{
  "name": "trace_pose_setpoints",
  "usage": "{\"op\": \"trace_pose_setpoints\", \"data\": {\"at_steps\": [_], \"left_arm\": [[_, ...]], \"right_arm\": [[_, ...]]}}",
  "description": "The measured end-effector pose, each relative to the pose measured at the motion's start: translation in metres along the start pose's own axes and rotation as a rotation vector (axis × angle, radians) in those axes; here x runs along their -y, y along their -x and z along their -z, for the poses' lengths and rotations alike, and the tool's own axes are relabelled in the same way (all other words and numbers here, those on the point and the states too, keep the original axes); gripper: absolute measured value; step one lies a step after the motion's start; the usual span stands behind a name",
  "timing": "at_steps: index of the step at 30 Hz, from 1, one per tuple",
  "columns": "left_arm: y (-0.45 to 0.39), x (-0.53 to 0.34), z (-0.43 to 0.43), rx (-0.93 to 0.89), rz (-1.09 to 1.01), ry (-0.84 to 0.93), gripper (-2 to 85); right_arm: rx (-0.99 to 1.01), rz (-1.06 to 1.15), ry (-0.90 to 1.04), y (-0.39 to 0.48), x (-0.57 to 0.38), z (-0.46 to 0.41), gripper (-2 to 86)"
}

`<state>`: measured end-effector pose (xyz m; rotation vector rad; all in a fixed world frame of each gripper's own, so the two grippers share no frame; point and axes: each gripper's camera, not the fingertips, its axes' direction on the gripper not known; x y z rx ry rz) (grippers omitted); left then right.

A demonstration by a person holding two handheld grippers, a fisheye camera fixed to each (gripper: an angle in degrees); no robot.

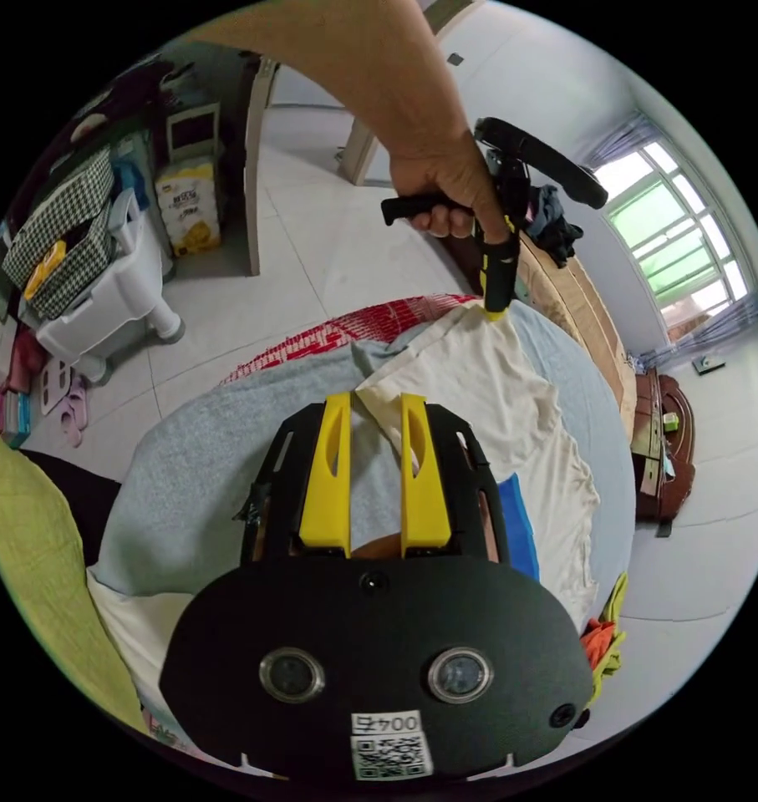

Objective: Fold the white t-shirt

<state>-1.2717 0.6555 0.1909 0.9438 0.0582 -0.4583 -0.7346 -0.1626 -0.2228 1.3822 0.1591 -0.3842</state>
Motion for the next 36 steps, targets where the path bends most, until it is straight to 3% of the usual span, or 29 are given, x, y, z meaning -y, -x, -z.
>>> {"op": "trace_pose_setpoints", "data": {"at_steps": [13,24,36], "left_arm": [[0.016,0.039,-0.009,-0.019,-0.028,0.01,9.7],[0.004,0.072,0.001,-0.008,-0.097,0.056,1.9],[-0.053,0.161,0.058,-0.058,-0.109,0.097,1.8]], "right_arm": [[0.0,-0.085,0.028,0.02,0.025,-0.048,3.5],[-0.006,-0.244,-0.019,-0.004,-0.011,-0.061,0.9],[0.11,-0.73,-0.168,-0.105,-0.139,-0.047,2.1]]}}
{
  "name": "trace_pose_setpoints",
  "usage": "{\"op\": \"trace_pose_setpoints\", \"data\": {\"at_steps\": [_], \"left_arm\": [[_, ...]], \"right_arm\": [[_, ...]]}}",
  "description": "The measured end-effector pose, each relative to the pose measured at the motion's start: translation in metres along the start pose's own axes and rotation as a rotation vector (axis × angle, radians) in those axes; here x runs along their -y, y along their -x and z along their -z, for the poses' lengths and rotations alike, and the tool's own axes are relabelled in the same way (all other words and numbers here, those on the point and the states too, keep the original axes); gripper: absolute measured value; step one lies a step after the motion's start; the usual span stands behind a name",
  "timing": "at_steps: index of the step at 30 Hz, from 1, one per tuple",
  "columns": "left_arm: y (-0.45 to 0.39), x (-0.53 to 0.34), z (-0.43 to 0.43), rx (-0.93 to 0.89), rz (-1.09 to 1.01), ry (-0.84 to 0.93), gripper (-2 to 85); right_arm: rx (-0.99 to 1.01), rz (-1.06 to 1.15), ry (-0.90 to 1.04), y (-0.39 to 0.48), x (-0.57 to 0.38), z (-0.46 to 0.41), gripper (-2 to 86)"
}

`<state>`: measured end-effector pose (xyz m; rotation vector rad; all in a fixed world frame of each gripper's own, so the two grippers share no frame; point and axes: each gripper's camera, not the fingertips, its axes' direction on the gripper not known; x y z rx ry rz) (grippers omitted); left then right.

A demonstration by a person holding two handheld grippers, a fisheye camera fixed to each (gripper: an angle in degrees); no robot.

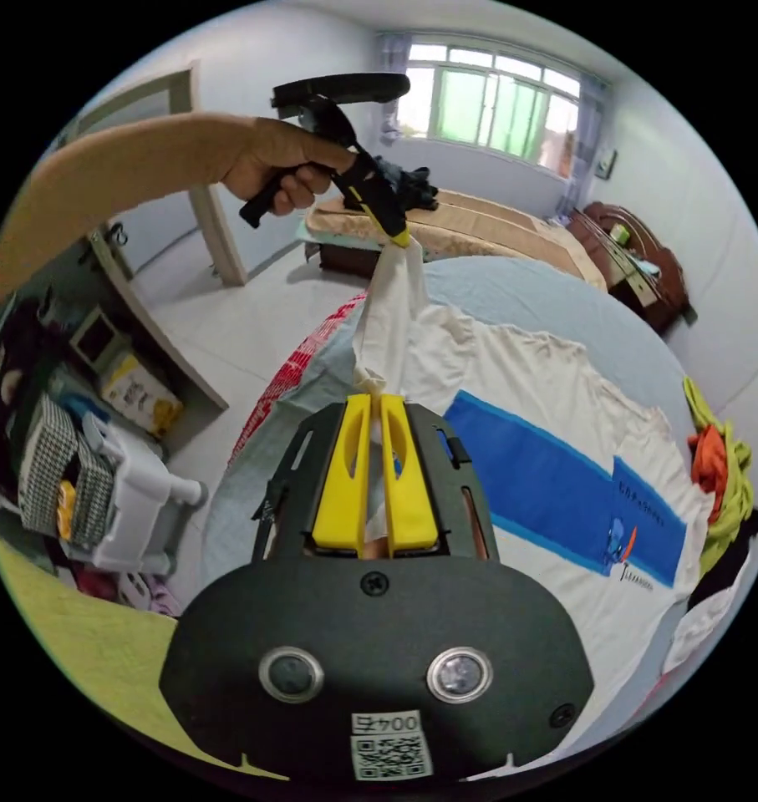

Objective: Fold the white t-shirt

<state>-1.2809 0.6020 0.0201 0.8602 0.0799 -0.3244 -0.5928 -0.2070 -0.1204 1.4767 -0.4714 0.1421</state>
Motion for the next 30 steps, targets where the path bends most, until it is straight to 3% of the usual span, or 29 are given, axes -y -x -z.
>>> {"op": "trace_pose_setpoints", "data": {"at_steps": [7,16,25,30], "left_arm": [[-0.075,0.066,-0.007,0.017,-0.116,0.001,1.9],[-0.151,0.111,-0.105,0.039,-0.217,0.078,3.1],[-0.16,0.09,-0.068,-0.079,-0.241,-0.142,7.4],[-0.141,-0.016,-0.056,-0.046,-0.139,-0.195,7.5]], "right_arm": [[0.119,-0.373,-0.015,-0.125,-0.043,0.01,3.1],[0.219,-0.755,0.073,-0.259,-0.133,-0.026,4.7],[0.186,-0.707,0.045,-0.327,-0.161,-0.014,6.5],[0.288,-0.655,0.038,-0.38,-0.161,-0.014,7.7]]}}
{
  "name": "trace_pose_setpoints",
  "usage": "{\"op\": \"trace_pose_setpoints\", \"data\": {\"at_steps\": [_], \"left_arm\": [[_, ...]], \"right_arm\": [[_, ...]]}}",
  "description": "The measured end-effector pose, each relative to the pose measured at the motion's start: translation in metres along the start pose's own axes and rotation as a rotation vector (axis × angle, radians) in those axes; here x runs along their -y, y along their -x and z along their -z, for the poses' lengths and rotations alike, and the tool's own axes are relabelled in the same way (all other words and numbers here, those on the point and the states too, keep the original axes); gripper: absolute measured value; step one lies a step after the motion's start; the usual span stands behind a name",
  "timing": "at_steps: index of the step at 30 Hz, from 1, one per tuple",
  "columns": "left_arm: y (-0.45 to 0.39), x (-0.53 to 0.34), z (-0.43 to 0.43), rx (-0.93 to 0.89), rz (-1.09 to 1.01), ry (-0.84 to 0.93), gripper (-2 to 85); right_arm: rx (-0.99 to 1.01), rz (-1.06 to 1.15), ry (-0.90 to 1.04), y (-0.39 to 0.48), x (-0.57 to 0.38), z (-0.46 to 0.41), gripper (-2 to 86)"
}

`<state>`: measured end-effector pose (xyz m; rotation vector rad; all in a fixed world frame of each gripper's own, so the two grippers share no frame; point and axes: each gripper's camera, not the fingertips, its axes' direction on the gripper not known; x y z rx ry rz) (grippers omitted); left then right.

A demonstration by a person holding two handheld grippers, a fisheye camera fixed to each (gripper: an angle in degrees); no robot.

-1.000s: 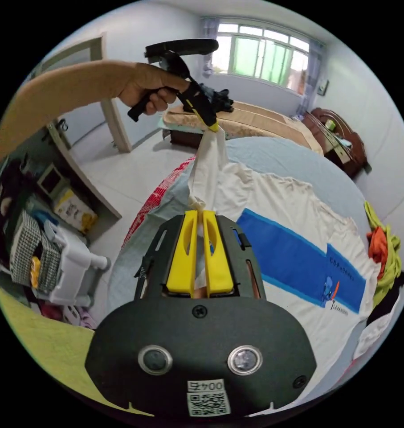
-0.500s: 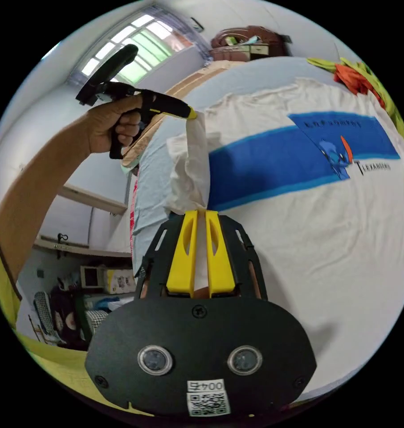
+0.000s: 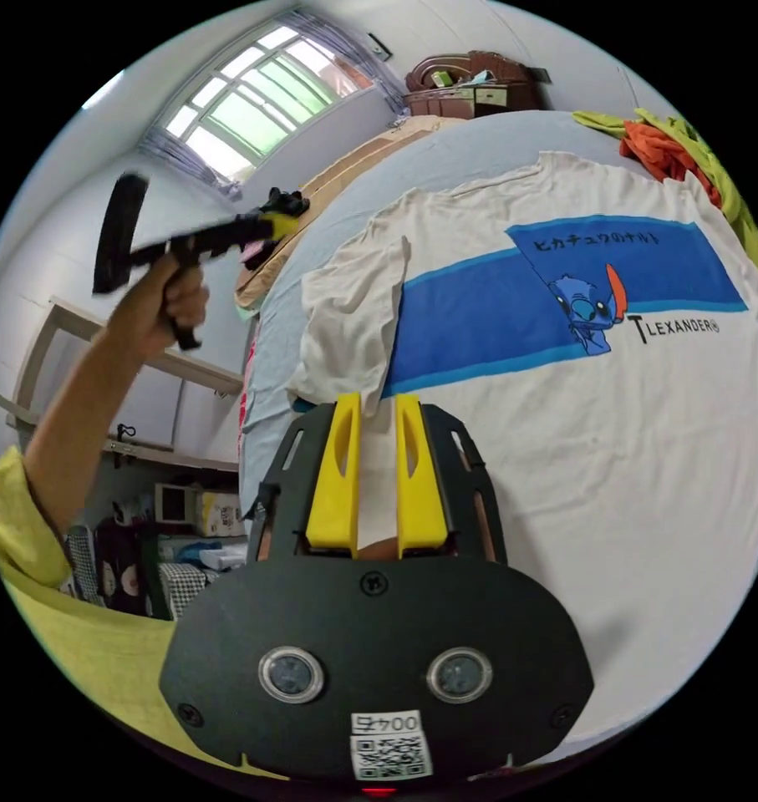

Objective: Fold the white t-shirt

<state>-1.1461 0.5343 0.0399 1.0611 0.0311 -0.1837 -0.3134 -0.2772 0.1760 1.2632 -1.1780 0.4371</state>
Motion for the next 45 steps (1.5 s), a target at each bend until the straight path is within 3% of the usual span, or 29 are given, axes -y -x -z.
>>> {"op": "trace_pose_setpoints", "data": {"at_steps": [6,17,33,37,43,45], "left_arm": [[-0.038,-0.14,-0.014,0.02,0.198,-0.035,8.8],[-0.083,-0.174,-0.049,0.12,0.227,-0.078,9.3],[-0.078,-0.213,-0.057,0.043,0.253,-0.088,7.5],[-0.074,-0.221,-0.06,0.048,0.281,-0.082,6.5],[-0.064,-0.24,-0.061,-0.015,0.369,-0.113,3.7],[-0.06,-0.247,-0.061,-0.037,0.395,-0.125,3.4]], "right_arm": [[0.073,-0.017,0.029,-0.056,0.069,0.003,9.0],[0.016,0.112,0.122,-0.076,0.22,-0.044,9.2],[0.049,0.069,0.168,-0.09,0.228,-0.065,8.1],[0.046,0.103,0.169,-0.08,0.222,-0.066,1.7],[0.036,0.1,-0.081,-0.067,0.198,-0.012,0.1],[-0.001,0.081,-0.071,-0.072,0.19,-0.012,0.4]]}}
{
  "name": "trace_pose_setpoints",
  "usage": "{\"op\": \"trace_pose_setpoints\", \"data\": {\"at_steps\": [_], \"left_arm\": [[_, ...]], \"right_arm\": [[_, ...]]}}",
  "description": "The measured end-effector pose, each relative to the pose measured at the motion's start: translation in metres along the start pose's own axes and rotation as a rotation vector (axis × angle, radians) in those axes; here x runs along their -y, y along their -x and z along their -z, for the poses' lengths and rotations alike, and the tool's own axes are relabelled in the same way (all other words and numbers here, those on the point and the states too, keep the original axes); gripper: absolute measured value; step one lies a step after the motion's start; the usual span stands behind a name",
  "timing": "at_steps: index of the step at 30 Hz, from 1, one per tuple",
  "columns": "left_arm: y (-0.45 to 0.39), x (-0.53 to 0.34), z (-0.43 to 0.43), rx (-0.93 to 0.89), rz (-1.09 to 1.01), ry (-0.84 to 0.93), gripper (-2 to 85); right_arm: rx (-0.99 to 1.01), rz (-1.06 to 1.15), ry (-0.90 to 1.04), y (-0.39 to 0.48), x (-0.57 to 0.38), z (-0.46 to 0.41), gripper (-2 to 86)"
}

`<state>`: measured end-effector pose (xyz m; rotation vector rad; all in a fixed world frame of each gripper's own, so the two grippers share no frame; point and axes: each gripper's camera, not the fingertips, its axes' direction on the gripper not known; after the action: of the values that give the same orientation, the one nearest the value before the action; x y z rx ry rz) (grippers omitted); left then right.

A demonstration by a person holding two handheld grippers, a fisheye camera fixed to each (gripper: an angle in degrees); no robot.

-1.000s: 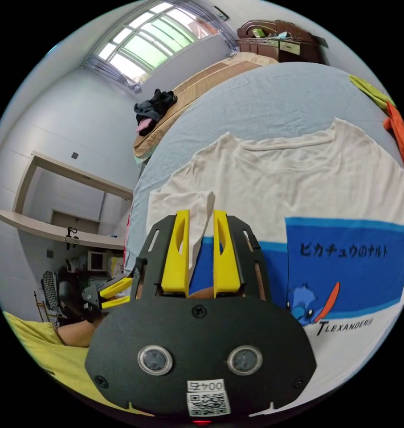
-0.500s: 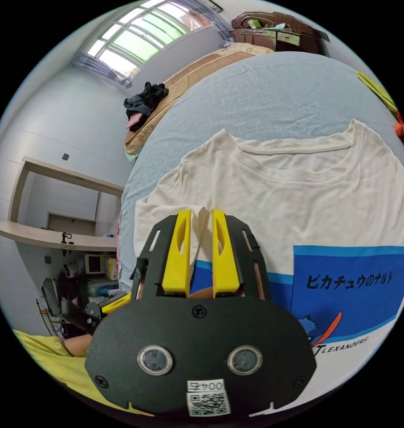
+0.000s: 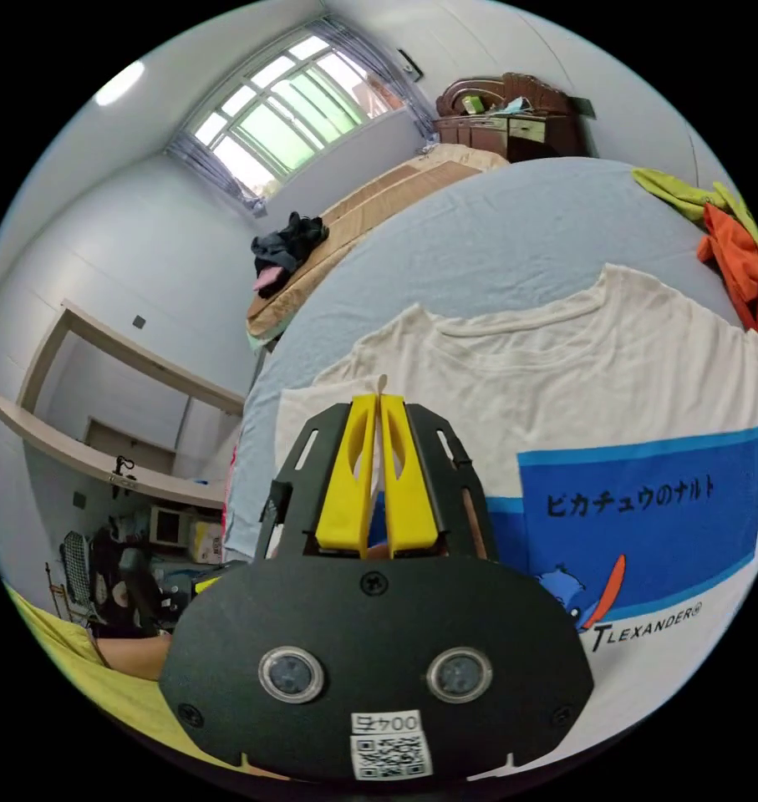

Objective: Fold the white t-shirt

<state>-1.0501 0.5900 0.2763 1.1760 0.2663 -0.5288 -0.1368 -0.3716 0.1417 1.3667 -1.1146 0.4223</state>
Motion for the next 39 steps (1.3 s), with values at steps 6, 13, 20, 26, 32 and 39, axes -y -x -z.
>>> {"op": "trace_pose_setpoints", "data": {"at_steps": [6,13,20,26,32,39], "left_arm": [[0.01,-0.005,0.002,-0.022,-0.006,0.006,3.1],[0.018,-0.009,0.003,-0.038,-0.014,0.011,2.9],[0.023,-0.009,0.004,-0.039,-0.008,0.025,2.9],[0.026,-0.008,0.007,-0.024,-0.003,0.037,2.9],[0.043,-0.012,0.011,-0.053,0.018,0.046,3.0],[0.051,-0.004,0.011,-0.13,-0.005,0.098,3.1]], "right_arm": [[-0.035,-0.089,0.075,-0.007,-0.025,-0.006,4.6],[-0.008,0.285,0.126,0.097,-0.14,0.024,8.2],[-0.278,0.601,0.171,0.185,-0.218,-0.008,10.6],[-0.346,0.7,0.205,0.206,-0.221,-0.022,2.1],[-0.292,0.697,0.216,0.211,-0.229,-0.025,0.5],[-0.211,0.535,0.263,0.206,-0.209,-0.021,4.5]]}}
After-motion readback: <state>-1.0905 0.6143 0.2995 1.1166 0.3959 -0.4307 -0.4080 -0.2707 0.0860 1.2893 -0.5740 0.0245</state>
